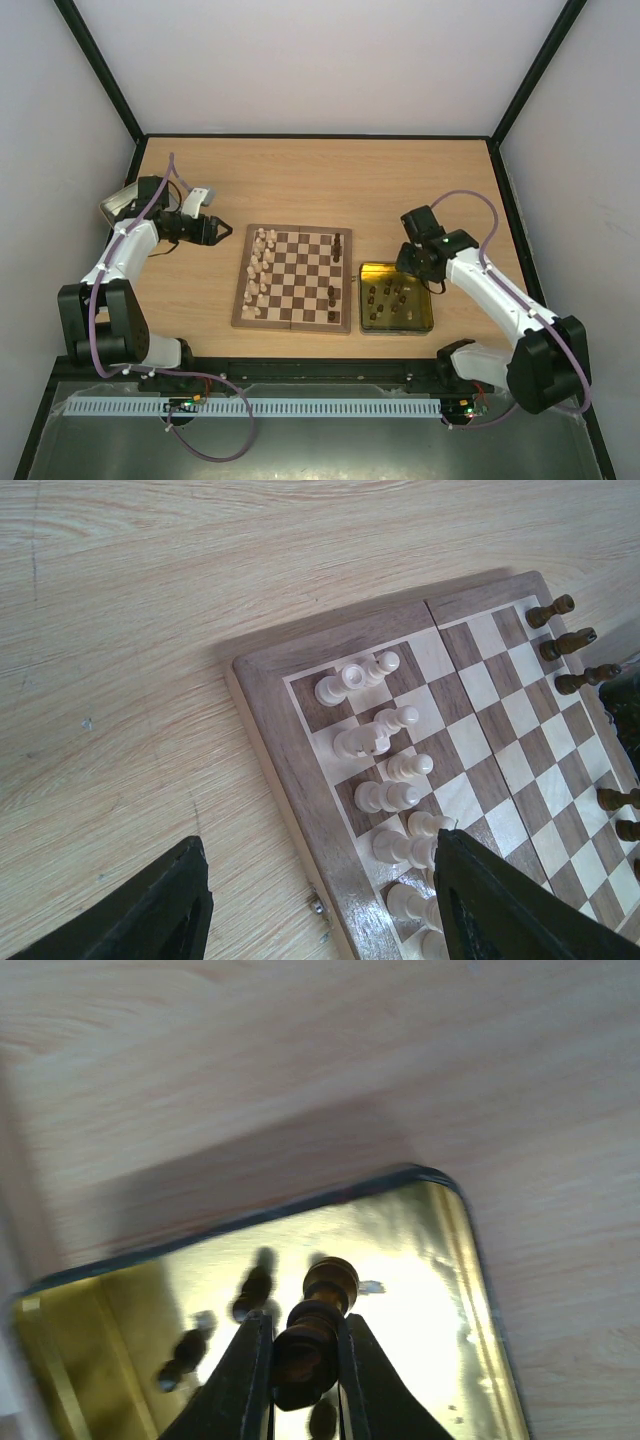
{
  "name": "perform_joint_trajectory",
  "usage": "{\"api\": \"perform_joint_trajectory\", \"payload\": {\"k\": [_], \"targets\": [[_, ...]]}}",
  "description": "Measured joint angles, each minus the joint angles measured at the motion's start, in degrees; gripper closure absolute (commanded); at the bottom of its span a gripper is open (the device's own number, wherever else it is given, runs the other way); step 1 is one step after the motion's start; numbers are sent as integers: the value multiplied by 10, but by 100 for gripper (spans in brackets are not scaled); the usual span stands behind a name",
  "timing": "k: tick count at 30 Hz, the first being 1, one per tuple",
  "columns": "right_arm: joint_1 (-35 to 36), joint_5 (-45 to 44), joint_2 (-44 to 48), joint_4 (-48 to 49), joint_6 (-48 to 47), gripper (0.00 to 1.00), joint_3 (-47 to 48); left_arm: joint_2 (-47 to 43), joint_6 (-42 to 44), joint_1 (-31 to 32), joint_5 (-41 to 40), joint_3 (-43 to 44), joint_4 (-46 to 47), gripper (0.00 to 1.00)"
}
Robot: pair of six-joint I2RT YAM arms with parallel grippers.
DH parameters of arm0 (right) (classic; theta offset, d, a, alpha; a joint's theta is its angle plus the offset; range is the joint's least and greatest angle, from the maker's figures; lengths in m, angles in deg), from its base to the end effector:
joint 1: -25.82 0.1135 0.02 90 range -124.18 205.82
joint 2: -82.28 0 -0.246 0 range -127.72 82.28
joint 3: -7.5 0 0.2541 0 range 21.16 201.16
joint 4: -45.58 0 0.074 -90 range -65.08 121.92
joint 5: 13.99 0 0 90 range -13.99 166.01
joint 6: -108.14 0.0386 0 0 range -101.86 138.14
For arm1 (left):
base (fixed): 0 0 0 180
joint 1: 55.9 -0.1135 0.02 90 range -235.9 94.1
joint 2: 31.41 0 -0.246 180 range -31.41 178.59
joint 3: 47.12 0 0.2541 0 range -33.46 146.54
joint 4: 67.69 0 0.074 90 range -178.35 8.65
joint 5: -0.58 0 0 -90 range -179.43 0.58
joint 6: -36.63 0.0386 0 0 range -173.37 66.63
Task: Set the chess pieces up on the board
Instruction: Pick up the chess piece from the storage box, then place the chess piece on the chessboard.
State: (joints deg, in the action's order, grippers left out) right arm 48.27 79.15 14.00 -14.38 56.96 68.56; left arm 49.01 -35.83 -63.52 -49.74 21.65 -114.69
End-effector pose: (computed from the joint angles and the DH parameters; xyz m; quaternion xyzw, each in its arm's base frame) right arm 0.2069 0.0878 0.2064 0.1341 0.9707 0.1239 0.1565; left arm 0.2827 0.0129 0.2162 0.1697 0.8943 -0.2636 0.3192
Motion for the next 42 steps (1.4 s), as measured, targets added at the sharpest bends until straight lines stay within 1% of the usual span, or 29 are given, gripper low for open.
{"api": "perform_joint_trajectory", "payload": {"k": [1,3,8,11,15,19,23,33,42], "targets": [[2,-1,0,0,0,98,2,0,0,0,0,0,0,38],[35,-6,-4,-9,7,98,37,1,0,0,0,0,0,38],[137,-10,-49,0,37,98,127,3,0,0,0,0,0,38],[178,-4,-88,12,50,98,148,6,0,0,-1,0,0,38],[213,5,-148,35,59,98,163,8,0,1,-3,0,0,38],[229,18,-188,57,63,98,170,8,-1,1,-3,0,0,38],[233,29,-209,75,64,98,170,8,-1,1,-5,0,0,38],[234,41,-230,110,65,98,169,8,-1,1,-7,0,0,38],[234,40,-244,119,64,98,169,8,-1,1,-7,0,0,37]]}}
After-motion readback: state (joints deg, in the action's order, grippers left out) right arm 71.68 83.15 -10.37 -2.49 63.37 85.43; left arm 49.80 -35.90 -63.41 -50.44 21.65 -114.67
